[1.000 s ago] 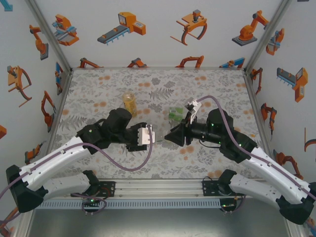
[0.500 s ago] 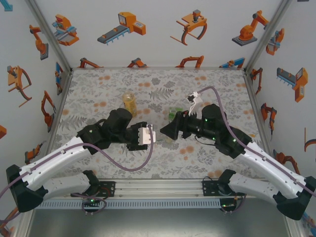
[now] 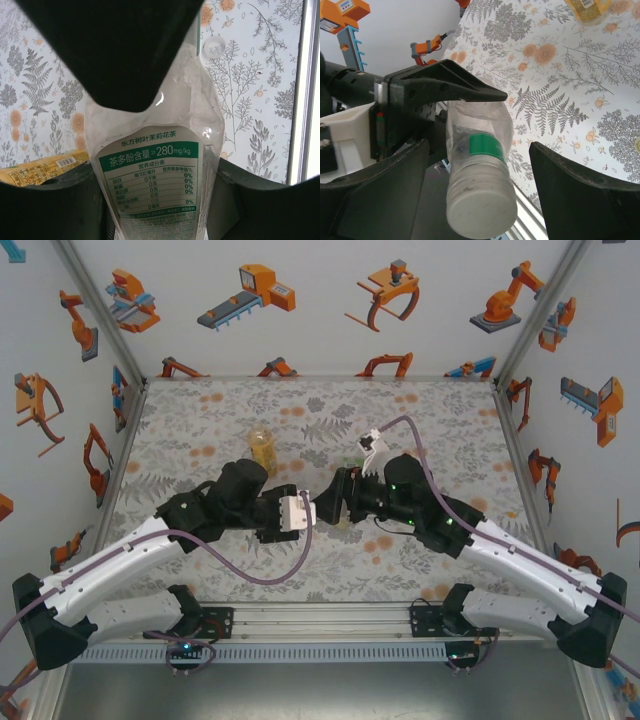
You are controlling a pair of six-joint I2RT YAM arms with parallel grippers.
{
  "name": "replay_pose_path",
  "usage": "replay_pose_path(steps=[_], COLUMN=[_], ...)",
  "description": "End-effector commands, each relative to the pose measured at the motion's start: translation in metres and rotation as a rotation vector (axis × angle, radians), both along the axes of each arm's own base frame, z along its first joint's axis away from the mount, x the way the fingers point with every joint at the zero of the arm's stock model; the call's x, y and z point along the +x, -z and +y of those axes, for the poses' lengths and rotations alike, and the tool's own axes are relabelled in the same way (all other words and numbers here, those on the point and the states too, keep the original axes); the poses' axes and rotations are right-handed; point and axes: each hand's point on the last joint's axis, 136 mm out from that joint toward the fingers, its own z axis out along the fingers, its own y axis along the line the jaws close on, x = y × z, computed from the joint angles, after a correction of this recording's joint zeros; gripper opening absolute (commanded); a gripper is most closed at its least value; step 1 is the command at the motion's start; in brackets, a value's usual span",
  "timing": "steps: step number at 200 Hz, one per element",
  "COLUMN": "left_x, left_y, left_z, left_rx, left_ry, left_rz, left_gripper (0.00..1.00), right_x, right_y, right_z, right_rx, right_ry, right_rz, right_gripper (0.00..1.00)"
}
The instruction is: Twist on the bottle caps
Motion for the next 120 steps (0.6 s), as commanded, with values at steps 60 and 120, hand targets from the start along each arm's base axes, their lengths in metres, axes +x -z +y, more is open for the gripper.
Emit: replay_pose_path(steps=[60, 120], left_x=[0.008, 0.011], left_y=[-0.014, -0.013], left_z=[-0.001, 0.001], left_rx=[-0.049, -0.044], left_ry=[-0.045, -0.060], left_rz=[-0.039, -0.051], left_gripper=[0.00, 0.00], right_x=[0.002, 0.003], right_y=[0.014, 0.013], right_z=[0.010, 0.011], right_rx=[0.010, 0.005], right_ry=[0.020, 0.028], right_rz=[0.023, 0.011], right_gripper=[0.68, 0.51])
